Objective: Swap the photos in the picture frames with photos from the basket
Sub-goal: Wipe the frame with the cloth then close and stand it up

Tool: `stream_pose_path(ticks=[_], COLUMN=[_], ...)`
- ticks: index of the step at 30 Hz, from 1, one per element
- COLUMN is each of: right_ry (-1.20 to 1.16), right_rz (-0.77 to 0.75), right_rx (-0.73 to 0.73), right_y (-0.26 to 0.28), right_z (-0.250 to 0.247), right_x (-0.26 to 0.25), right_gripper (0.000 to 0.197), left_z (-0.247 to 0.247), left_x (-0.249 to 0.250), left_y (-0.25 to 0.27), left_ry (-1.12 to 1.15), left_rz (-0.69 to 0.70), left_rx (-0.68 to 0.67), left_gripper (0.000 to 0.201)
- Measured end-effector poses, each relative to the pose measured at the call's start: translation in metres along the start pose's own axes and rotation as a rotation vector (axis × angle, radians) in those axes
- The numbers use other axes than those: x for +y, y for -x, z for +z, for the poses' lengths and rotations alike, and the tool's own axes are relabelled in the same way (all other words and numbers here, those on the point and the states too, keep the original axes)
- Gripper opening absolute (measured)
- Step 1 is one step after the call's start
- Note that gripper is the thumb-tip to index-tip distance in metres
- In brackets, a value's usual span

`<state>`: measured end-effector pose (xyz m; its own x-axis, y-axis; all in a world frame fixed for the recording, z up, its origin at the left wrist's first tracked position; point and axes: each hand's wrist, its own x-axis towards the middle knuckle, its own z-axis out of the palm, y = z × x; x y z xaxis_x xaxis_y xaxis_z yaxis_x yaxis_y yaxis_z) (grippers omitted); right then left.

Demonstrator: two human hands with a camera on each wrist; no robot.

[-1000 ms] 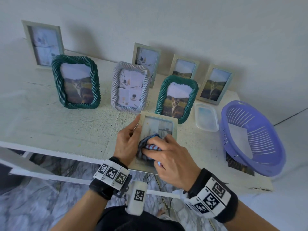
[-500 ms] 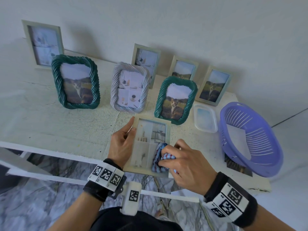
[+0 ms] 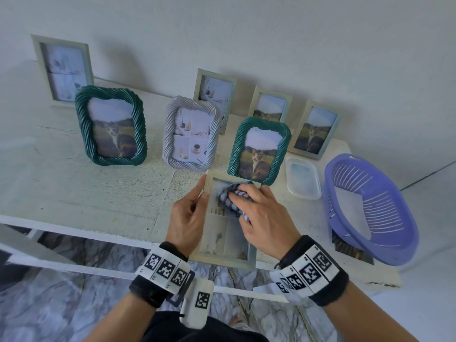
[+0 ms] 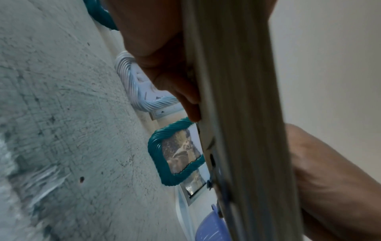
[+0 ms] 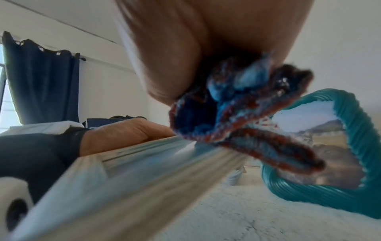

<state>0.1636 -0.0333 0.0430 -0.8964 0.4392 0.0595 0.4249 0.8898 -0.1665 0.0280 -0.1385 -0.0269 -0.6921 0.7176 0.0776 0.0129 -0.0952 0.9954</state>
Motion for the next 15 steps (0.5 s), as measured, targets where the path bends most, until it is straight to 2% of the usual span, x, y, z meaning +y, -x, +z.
stream_pose_path(ticks=[3, 9, 15], right_ry=[-0.035, -0.042, -0.046], right_rz=[0.007, -0.050, -0.113], right_rx=[-0.005, -0.013, -0.062], right_y=[-0.007, -0.003, 0.020], right_z=[0.001, 0.002, 0.010], right_x=[-0.011, -0.023, -0.035], right_gripper=[0.049, 0.048, 0.045], left_z=[0.002, 0.001, -0.002], left_x=[0.006, 0.010, 0.000], left_y=[-0.004, -0.005, -0.008], left_ry=[0.020, 0.114, 0.067], left_rz=[0.032, -0.032, -0.081], left_rx=[0.004, 0.015, 0.061], left_gripper=[0.039, 0.039, 0.038])
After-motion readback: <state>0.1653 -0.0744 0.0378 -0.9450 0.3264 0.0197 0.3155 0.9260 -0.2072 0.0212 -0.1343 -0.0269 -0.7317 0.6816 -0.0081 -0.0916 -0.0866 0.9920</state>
